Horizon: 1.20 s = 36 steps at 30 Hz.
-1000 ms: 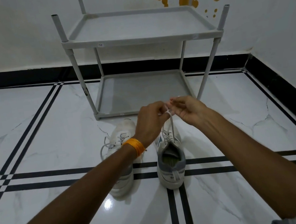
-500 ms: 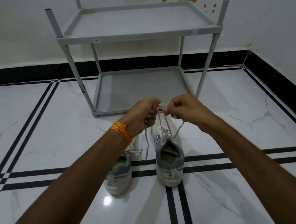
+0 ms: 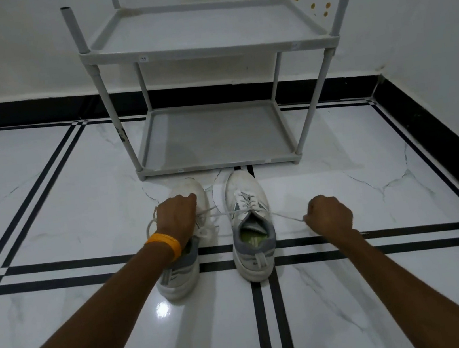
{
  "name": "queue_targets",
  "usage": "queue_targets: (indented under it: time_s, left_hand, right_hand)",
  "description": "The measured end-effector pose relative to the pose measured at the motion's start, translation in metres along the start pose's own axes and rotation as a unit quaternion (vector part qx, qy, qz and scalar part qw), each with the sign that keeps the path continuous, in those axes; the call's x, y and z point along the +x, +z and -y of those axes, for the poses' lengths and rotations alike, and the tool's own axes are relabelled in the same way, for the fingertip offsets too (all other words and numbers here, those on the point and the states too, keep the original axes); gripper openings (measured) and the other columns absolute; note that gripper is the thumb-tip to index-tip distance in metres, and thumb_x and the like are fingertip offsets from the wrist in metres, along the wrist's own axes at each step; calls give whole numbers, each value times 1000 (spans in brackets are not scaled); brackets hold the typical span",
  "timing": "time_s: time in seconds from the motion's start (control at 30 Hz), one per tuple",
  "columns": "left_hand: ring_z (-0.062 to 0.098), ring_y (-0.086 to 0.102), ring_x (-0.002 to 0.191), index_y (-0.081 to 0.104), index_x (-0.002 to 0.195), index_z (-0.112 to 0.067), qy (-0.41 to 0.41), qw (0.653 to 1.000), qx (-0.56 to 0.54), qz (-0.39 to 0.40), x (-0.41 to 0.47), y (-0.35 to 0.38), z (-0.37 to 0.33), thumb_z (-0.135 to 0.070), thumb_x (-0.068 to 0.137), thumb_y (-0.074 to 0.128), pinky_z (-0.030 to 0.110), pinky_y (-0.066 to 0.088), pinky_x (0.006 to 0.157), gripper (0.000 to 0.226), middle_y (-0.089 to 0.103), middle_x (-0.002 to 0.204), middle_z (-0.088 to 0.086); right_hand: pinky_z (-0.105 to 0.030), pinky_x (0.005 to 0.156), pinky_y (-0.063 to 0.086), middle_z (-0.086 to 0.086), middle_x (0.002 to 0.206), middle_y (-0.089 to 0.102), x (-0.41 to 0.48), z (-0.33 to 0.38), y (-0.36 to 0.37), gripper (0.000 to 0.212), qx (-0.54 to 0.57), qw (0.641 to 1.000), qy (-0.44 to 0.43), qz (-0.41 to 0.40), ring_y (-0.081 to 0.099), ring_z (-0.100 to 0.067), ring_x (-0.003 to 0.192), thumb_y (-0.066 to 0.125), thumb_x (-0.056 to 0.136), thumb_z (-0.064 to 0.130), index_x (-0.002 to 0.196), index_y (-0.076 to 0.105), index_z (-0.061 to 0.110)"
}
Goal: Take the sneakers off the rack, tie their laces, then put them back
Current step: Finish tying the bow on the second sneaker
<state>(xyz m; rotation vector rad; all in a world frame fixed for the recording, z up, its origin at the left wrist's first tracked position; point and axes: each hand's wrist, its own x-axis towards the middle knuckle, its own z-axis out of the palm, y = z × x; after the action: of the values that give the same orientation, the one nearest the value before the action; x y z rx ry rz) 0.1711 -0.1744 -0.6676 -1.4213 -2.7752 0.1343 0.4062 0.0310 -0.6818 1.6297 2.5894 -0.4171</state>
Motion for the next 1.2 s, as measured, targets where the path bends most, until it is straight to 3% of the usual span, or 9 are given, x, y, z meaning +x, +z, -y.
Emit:
queue_targets:
  time_s: [0.1,0.17,0.3,0.4,0.63,0.73,0.87,1.1,1.2]
  left_hand:
    - [32,66,91,60,116,-10,21,999,4,-39,9,-9,-20,-18,92,54,37,49,72,26,57,120,13]
    - [34,65,93,64,113,-12,53,993,-83,-64,14,-11,-39,-19,92,53,39,50,75,25,58,120,11]
    - [29,65,94,70,103,-14,90,956,-280,1,8,-5,-72,-22,90,58,40,54,82,19,72,102,10]
    - [30,66,81,67,89,-9,59,939,-338,-5,8,-3,-71,-11,86,60,41,55,74,8,72,91,12]
    - [35,60,84,53,101,-6,164,974,-151,-43,-1,-8,-63,-12,90,54,33,31,62,13,66,93,17]
    - [37,60,79,54,94,-4,164,974,-145,-55,-7,-7,-50,-7,85,56,33,30,60,9,66,86,18]
    - [33,61,71,55,86,-7,148,977,-148,-40,-12,3,-44,-6,83,58,32,32,57,5,67,79,16]
    - [36,62,73,57,89,-6,130,976,-170,-50,-16,8,-43,-6,82,59,32,33,58,8,68,81,17]
    - [36,62,71,56,83,-7,91,970,-222,-46,-14,14,-36,-6,81,60,33,38,56,5,67,75,17]
  right_hand:
    - [-35,78,55,-10,102,71,-2,13,11,24,27,997,-60,28,65,-26,91,64,81,15,102,71,6]
    - [-34,87,52,-11,115,67,-2,23,5,33,82,989,-123,10,62,-29,104,66,82,16,115,69,9]
    - [-19,76,48,-2,102,74,-9,52,-12,22,213,953,-205,73,66,-13,88,74,82,22,102,75,11]
    - [-26,74,51,-4,88,74,-17,62,-6,12,206,950,-223,71,66,-16,80,77,80,21,85,76,10]
    - [-43,75,59,-6,72,72,-22,67,-1,8,252,942,-216,49,69,-22,69,70,85,15,78,71,12]
    - [-41,72,60,-3,67,71,-26,66,10,7,270,945,-182,33,70,-19,65,73,83,15,76,73,13]
    - [-26,65,51,-3,70,72,-31,68,17,10,207,958,-197,-9,60,-12,60,67,84,10,81,77,12]
    - [-29,68,55,-4,75,75,-29,64,17,11,165,966,-198,-8,64,-13,62,66,85,16,80,77,15]
    - [-35,65,57,-14,69,72,-25,62,11,32,186,970,-149,46,66,-24,59,73,84,29,69,69,0]
